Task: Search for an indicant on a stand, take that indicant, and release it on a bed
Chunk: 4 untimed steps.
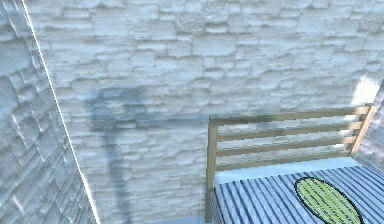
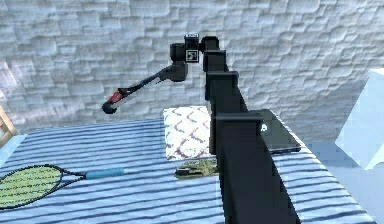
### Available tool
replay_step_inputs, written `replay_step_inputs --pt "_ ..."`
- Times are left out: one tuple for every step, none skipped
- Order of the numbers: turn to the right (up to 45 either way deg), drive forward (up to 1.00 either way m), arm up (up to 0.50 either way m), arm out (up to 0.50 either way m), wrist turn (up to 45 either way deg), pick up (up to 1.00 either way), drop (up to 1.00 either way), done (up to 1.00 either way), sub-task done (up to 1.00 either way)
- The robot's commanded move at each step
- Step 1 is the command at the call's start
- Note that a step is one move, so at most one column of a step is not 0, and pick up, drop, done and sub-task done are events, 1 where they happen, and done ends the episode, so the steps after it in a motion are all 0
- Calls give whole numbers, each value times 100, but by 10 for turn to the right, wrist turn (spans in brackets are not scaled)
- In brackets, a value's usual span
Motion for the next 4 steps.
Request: replay_step_inputs --pt "0 0 0 0 450 0 0 0 0" --pt "0 0 0 0 150 0 0 0 0" --pt "0 0 -22 0 0 0 0 0 0" --pt "0 0 -32 0 0 0 0 0 0"
